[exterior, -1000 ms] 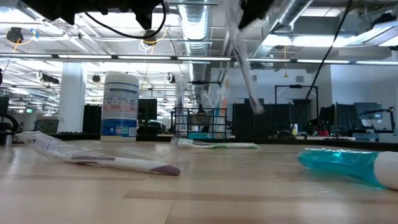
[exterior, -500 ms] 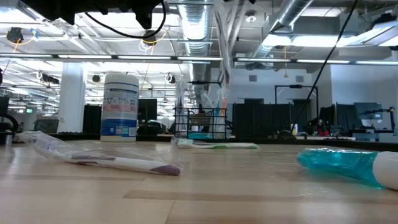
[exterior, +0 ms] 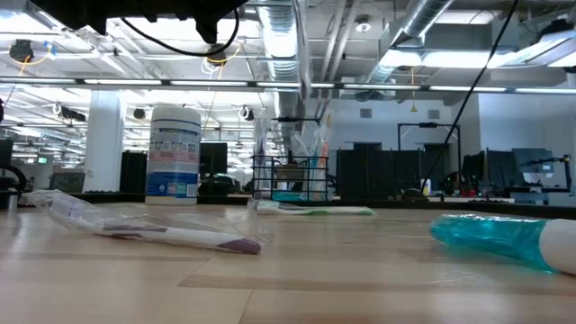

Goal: Pick & Place toothbrushing station
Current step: Put the right purple toothbrush into the black wire organizer

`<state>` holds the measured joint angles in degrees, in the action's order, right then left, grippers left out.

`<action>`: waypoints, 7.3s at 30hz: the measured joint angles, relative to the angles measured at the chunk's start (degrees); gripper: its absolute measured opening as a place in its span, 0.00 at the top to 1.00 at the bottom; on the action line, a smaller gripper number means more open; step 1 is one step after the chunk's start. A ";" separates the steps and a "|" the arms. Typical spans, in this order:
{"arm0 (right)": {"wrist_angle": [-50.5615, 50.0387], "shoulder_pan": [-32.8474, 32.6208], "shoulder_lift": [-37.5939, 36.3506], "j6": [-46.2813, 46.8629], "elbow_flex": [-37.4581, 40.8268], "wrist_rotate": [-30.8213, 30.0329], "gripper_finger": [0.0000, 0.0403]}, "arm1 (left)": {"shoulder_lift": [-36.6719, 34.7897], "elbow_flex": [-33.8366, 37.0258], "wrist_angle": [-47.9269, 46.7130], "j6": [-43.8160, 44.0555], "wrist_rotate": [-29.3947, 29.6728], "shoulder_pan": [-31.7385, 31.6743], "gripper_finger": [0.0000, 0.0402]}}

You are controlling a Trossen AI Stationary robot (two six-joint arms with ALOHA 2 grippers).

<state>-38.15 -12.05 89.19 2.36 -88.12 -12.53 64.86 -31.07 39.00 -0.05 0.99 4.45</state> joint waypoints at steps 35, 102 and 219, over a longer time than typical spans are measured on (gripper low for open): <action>2.60 1.70 0.02 -1.47 0.00 0.43 1.00 | 17.56 -5.50 14.36 -1.02 4.09 -0.35 0.47; 0.00 8.17 0.17 4.33 11.02 -2.60 0.77 | 10.38 -0.92 7.98 0.74 2.51 -22.15 0.98; 18.10 10.62 0.17 3.20 22.97 -2.56 0.77 | 32.11 -1.01 20.02 3.66 13.03 -30.47 0.88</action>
<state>-20.05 -1.43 89.36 5.56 -65.14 -15.09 96.97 -32.08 59.02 3.62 14.02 -26.02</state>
